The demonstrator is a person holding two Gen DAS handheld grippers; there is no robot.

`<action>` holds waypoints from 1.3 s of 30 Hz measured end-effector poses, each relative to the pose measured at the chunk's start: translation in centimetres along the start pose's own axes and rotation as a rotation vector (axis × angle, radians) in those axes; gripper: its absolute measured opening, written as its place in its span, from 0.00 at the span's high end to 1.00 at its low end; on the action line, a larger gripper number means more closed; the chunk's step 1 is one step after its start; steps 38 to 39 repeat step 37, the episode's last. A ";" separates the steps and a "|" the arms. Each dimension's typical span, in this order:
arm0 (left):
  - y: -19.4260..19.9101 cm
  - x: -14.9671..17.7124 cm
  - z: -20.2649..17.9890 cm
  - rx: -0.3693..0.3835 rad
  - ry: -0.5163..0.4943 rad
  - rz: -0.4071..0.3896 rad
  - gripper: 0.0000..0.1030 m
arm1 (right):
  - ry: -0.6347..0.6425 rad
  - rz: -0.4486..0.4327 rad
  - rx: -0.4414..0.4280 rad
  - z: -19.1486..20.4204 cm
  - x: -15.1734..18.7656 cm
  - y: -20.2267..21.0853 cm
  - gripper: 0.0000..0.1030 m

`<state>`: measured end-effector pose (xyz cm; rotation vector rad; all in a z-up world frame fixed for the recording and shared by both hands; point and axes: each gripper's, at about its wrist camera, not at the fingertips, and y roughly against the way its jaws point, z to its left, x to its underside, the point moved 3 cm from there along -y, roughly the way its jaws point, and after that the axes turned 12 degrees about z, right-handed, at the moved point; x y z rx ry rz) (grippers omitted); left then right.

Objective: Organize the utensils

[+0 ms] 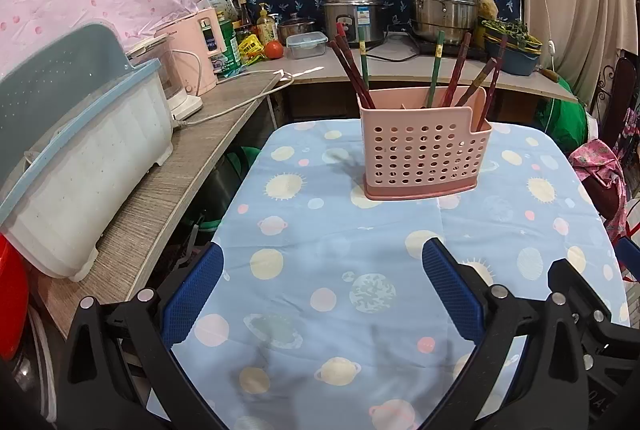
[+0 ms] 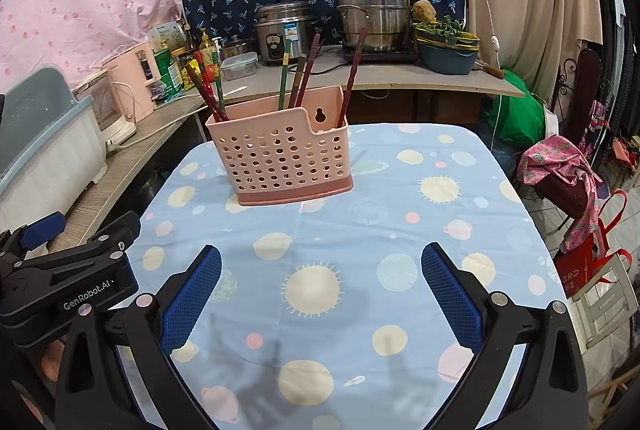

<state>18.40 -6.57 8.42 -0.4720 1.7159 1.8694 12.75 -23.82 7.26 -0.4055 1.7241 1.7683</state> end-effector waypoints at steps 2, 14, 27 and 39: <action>0.0 -0.1 0.0 0.002 -0.001 0.000 0.08 | 0.002 -0.001 0.001 0.1 0.0 -0.1 0.06; -0.2 -0.2 -0.4 0.004 -0.013 0.005 0.08 | 0.003 0.000 0.003 0.1 0.0 -0.2 0.06; -3.3 -2.4 -1.3 -0.009 -0.020 0.029 0.08 | 0.008 0.023 0.004 -1.1 -2.8 -3.1 0.06; -5.3 -3.5 -1.9 0.000 -0.025 0.055 0.08 | 0.005 0.033 0.011 -1.3 -4.0 -4.5 0.06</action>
